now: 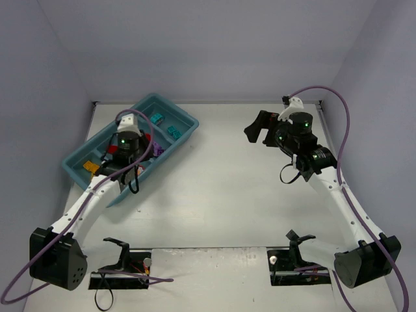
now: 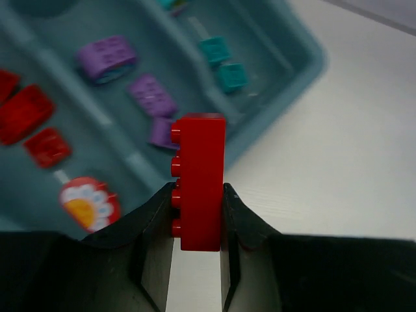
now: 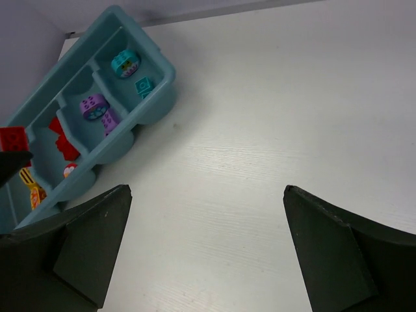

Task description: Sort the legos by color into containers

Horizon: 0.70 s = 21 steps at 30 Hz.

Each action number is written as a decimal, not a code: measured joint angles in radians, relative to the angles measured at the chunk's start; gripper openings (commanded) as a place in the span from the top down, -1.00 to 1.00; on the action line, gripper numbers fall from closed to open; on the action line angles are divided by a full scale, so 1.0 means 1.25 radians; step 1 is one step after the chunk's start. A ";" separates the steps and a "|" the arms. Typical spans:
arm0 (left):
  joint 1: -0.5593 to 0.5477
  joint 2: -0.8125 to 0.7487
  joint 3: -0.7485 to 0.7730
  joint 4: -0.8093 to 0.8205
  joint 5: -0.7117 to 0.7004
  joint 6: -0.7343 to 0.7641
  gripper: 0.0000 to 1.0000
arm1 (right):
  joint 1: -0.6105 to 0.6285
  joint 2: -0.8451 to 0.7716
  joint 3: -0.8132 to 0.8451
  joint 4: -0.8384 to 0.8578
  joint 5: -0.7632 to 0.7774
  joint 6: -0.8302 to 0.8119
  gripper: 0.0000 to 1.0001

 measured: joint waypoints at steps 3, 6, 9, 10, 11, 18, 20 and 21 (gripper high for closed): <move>0.120 0.015 0.016 -0.091 -0.025 -0.013 0.93 | -0.017 -0.027 -0.005 -0.016 0.011 -0.016 -1.00; 0.207 0.043 0.028 -0.149 -0.039 -0.016 0.59 | -0.021 -0.054 -0.022 -0.031 0.012 -0.025 -1.00; 0.269 0.089 0.045 -0.181 -0.035 -0.009 0.37 | -0.024 -0.071 -0.040 -0.049 0.012 -0.031 -1.00; 0.286 0.110 0.054 -0.189 -0.028 -0.005 0.24 | -0.026 -0.074 -0.043 -0.055 0.012 -0.034 -1.00; 0.302 0.132 0.066 -0.195 -0.021 0.000 0.17 | -0.027 -0.075 -0.045 -0.060 0.012 -0.038 -1.00; 0.328 0.210 0.116 -0.205 0.023 0.038 -0.15 | -0.038 -0.078 -0.045 -0.084 0.013 -0.062 -1.00; 0.327 0.208 0.133 -0.208 0.035 0.045 -0.16 | -0.038 -0.078 -0.045 -0.088 0.015 -0.066 -1.00; 0.326 0.204 0.141 -0.208 0.040 0.047 -0.17 | -0.039 -0.079 -0.045 -0.090 0.020 -0.066 -1.00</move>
